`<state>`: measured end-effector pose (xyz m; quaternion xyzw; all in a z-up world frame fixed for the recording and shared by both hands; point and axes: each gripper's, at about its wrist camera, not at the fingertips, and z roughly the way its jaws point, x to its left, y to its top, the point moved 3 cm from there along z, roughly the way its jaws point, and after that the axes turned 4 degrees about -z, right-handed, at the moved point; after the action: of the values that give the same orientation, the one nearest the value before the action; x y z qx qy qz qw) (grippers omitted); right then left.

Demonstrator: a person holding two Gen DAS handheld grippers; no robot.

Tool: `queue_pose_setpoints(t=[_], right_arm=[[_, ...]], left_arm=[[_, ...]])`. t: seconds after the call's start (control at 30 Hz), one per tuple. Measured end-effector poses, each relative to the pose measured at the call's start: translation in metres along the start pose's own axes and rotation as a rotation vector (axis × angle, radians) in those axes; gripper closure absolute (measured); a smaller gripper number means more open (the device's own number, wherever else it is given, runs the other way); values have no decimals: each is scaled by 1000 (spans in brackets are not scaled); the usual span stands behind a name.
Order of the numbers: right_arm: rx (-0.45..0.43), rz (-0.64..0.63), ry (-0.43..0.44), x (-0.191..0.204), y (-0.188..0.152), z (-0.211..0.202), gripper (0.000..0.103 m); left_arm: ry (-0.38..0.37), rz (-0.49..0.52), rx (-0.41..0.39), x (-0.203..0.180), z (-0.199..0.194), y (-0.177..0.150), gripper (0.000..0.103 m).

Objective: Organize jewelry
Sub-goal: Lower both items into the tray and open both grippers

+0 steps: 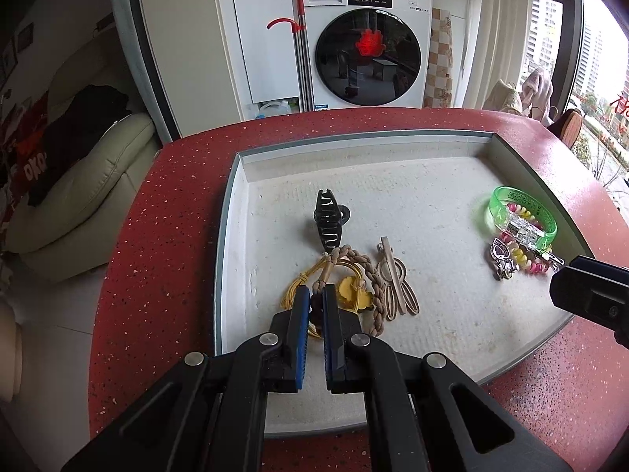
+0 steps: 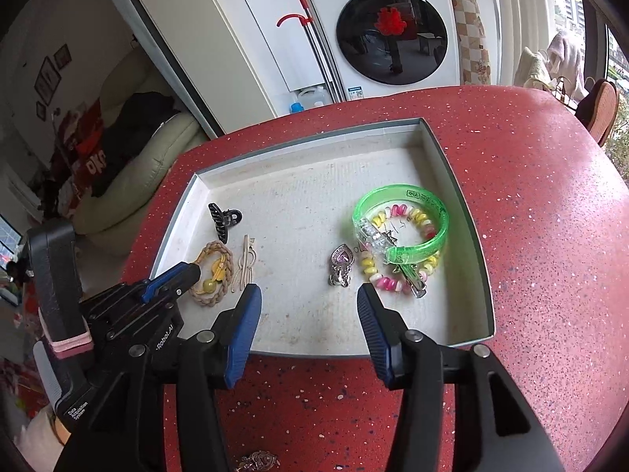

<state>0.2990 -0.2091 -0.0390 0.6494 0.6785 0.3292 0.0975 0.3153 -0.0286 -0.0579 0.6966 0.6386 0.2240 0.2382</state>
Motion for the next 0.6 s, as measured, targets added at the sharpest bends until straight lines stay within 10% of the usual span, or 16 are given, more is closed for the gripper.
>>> queue_pose_setpoints(t=[0.6], right_arm=[[-5, 28, 14, -5, -24, -24, 48]], left_arm=[[-35, -36, -14, -1, -8, 4, 79]])
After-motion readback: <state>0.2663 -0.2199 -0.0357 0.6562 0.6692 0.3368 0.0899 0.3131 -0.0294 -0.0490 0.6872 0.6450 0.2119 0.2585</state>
